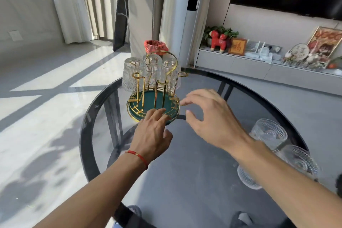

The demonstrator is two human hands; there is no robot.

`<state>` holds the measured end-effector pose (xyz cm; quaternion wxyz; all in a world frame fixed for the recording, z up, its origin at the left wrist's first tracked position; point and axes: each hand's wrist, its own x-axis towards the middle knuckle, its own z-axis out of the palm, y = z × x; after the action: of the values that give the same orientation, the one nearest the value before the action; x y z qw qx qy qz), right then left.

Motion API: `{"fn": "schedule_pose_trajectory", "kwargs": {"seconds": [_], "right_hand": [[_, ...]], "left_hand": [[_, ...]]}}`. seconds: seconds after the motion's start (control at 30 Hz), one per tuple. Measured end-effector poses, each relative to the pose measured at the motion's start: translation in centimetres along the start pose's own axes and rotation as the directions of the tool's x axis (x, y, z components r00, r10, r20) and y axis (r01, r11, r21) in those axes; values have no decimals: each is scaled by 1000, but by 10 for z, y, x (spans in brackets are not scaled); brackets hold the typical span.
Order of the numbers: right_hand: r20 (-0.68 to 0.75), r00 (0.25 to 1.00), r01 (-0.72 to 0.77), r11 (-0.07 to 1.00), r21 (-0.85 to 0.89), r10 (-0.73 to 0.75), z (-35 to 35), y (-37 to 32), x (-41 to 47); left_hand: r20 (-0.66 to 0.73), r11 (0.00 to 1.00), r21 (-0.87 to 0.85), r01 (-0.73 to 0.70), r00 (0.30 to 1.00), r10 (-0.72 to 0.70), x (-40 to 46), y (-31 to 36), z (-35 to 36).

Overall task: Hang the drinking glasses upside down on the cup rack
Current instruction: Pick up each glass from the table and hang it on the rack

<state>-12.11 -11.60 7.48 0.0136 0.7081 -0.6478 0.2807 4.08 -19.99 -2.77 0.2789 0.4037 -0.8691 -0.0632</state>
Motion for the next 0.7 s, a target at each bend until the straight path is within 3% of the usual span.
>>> {"fn": "schedule_pose_trajectory", "kwargs": {"seconds": [0.2,0.3,0.37,0.53,0.7], "right_hand": [[-176,974,-157,985,-67,144,-39,52,-103],[-302,902,-325,946,-1,309,-58,80,-143],[-337,858,-397,917,43,388,-60,91,-163],[-387,836,-371,920,122,389,-54,96,-177],[-329,849,-391,910,136,414,-53,101,-178]], "left_hand": [[34,961,-240,-140,988,153,-10,80,15],[102,906,-363,-217,957,270,-21,120,30],[140,849,-494,-188,947,291,-27,146,40],[233,776,-630,-13,951,205,-29,190,63],[141,802,-596,37,988,58,-27,194,66]]}}
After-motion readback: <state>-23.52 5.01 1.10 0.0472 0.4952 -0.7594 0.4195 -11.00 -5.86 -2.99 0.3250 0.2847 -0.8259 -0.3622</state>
